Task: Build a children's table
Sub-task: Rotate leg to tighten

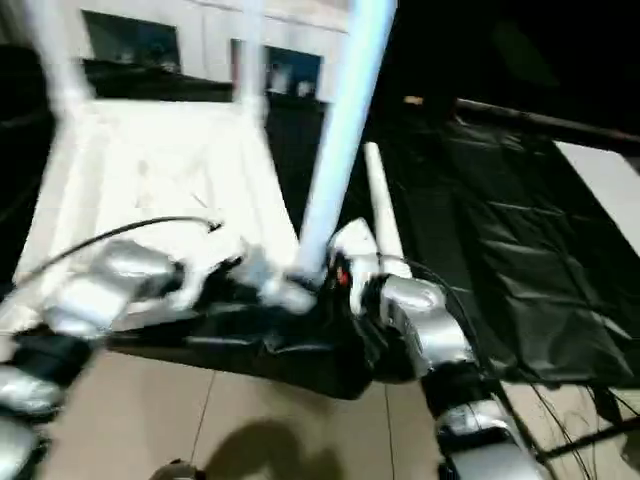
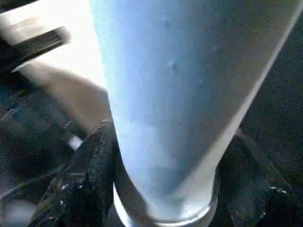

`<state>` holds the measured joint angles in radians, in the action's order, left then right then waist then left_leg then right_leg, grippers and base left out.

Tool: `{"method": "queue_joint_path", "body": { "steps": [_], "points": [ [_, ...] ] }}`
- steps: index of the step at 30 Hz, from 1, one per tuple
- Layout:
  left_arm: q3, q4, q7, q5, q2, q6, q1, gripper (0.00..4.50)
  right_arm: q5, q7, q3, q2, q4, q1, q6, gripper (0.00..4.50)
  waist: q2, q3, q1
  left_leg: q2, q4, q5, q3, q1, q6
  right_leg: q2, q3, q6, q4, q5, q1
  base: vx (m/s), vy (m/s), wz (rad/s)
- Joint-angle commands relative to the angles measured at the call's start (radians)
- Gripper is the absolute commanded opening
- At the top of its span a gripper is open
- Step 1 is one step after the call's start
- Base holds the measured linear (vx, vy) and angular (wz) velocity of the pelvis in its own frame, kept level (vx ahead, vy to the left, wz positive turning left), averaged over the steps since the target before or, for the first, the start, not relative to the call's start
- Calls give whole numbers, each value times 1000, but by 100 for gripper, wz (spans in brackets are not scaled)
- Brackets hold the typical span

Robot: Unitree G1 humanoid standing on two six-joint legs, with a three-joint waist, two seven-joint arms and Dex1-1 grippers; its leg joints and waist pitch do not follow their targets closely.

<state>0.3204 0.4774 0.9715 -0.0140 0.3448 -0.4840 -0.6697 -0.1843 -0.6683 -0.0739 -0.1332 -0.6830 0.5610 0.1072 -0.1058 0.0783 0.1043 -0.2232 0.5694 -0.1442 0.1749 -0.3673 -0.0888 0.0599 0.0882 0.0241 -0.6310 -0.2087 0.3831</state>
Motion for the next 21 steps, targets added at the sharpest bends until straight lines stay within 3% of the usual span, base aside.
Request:
{"method": "queue_joint_path", "body": {
  "steps": [1,5,8,12,13,14,16,19,21],
  "points": [
    [-64,57,-136,0,-43,-15,-48,0,6,168,36,40,-109,23,31,259,10,-68,-2,-17,-62,-253,-8,13,-47,95,-59,129,98,-353,-35,0,0,0],
    [-107,183,-308,-15,-110,2,-125,0,-2,439,109,116,-255,116,10,259,12,-72,-14,-15,-60,-239,-7,15,-56,91,-59,125,92,-319,-30,0,0,0],
    [-115,237,-355,-22,-134,26,-153,0,24,488,107,128,-295,143,-17,259,12,-78,-12,-15,-58,-191,-4,10,-41,85,-60,133,80,-180,-35,0,0,0],
    [-103,275,-358,-31,-149,54,-168,0,39,481,108,140,-315,153,-51,259,12,-80,-7,-13,-55,-147,0,9,-17,84,-61,155,70,-72,-41,0,0,0],
    [-102,276,-353,-29,-150,58,-168,0,19,444,120,146,-308,150,-53,312,18,-79,-6,-13,-56,-150,-1,9,-13,84,-61,159,70,-67,-42,0,0,0],
    [-99,286,-348,-29,-151,70,-170,0,-5,409,134,154,-305,151,-59,312,14,-78,-6,-13,-56,-164,1,9,-7,84,-62,159,73,-75,-43,0,0,0],
    [-99,297,-339,-24,-154,90,-171,0,-25,360,137,159,-288,150,-68,328,20,-75,-3,-15,-58,-193,-1,10,-4,86,-61,157,79,-117,-42,0,0,0],
    [-95,312,-332,-20,-156,122,-177,0,6,363,103,143,-264,151,-99,348,16,-76,-11,-15,-61,-209,-5,5,-20,89,-58,138,85,-197,-47,0,0,0],
    [-98,316,-330,-17,-159,157,-179,0,12,340,92,127,-201,131,-107,348,14,-77,-10,-15,-59,-194,-4,5,-19,89,-59,138,87,-193,-46,0,0,0]
  ]
}}
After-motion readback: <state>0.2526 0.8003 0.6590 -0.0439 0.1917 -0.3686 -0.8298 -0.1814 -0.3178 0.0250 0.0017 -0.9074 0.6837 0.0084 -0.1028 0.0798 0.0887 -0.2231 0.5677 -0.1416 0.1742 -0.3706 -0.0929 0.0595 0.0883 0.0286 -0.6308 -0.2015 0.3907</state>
